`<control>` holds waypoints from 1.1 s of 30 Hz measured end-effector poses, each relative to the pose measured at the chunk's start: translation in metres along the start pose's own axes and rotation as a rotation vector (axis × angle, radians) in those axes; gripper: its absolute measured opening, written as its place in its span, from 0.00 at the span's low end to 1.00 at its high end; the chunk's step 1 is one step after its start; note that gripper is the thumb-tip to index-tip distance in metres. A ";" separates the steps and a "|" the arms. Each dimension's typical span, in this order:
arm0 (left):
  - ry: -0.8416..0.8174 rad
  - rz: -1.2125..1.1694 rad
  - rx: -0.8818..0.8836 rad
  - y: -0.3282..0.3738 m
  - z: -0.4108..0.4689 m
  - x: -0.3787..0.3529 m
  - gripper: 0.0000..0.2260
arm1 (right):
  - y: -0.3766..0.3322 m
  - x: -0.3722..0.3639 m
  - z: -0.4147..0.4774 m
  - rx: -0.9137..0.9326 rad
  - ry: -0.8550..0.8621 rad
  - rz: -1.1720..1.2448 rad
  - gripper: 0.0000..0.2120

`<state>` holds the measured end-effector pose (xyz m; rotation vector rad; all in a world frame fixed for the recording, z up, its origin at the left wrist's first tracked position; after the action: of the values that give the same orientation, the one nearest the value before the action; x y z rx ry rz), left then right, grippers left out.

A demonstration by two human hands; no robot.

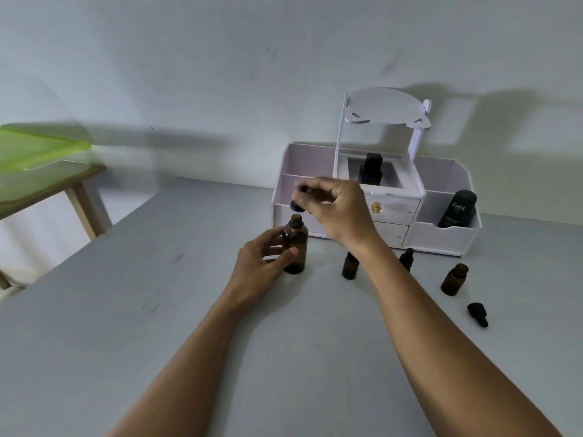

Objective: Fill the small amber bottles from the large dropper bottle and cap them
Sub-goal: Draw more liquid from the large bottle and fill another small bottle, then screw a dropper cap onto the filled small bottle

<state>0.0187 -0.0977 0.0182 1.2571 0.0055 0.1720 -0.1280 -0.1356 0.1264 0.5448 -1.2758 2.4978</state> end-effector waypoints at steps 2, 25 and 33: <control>-0.003 0.012 -0.003 0.000 0.000 0.000 0.18 | 0.008 -0.009 -0.004 -0.018 -0.055 -0.078 0.10; 0.259 0.082 -0.459 0.082 -0.055 -0.037 0.13 | 0.038 0.181 -0.069 -0.026 0.394 -0.173 0.07; -0.193 -0.113 -0.193 0.072 -0.071 -0.183 0.14 | 0.133 0.246 -0.143 -0.427 0.299 -0.355 0.06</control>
<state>-0.1783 -0.0329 0.0479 1.0730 -0.1046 -0.0463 -0.4307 -0.0748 0.0657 0.2526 -1.3933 1.8624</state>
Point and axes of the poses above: each hand's wrist, its own z-axis towards the middle knuckle, its own x-axis out of the back of the hand, y = z × x, the point moved 9 cm from there along z, towards the middle knuckle, and after that the axes turned 10 degrees about -z, right-handed, at the moved point
